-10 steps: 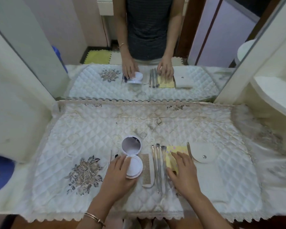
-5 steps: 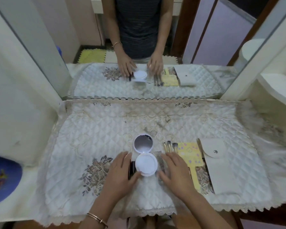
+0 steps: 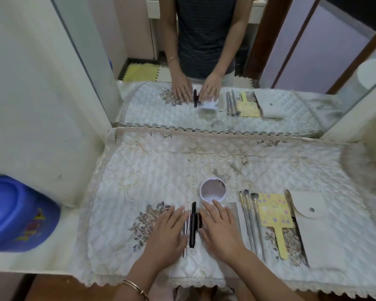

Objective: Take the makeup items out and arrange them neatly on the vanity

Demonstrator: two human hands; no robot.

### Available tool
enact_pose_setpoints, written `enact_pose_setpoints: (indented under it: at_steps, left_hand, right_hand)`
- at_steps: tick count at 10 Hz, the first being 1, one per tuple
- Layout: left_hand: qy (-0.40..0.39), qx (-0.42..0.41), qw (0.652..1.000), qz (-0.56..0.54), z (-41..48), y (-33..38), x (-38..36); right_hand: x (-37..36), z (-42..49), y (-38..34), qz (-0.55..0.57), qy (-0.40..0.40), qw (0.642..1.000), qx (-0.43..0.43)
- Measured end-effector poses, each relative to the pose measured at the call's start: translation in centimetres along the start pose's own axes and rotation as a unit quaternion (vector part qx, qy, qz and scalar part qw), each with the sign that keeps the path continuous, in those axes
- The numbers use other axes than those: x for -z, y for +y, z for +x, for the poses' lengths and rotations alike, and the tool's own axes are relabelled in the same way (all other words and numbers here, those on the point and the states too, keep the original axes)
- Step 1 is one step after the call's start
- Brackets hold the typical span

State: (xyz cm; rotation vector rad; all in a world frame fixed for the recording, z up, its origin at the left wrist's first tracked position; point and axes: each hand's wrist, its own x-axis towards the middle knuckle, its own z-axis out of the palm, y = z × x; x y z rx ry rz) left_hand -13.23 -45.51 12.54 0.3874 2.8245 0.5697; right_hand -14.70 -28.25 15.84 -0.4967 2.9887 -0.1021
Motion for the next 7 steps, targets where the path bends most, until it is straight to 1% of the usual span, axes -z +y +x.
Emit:
enact_pose_setpoints:
  at_steps: [1, 3, 5, 6, 7]
  left_hand:
    - [0.002, -0.011, 1.0, 0.007, 0.6, 0.1, -0.1]
    - [-0.006, -0.008, 1.0, 0.012, 0.8, -0.1, -0.3]
    - [-0.007, 0.001, 1.0, -0.011, 0.6, 0.2, -0.3]
    - [0.007, 0.008, 0.999, -0.035, 0.5, 0.2, 0.0]
    - [0.045, 0.029, 0.996, -0.071, 0.4, 1.0, 1.6]
  right_hand:
    - [-0.6, 0.7, 0.4, 0.079, -0.053, 0.995, 0.015]
    - [-1.3, 0.8, 0.6, 0.092, -0.072, 0.993, 0.009]
    - [-0.5, -0.1, 0.6, 0.094, -0.033, 0.995, -0.012]
    - [-0.5, -0.8, 1.1, 0.112, 0.029, 0.993, -0.012]
    - [0.4, -1.5, 2.4, 0.226, 0.009, 0.972, -0.058]
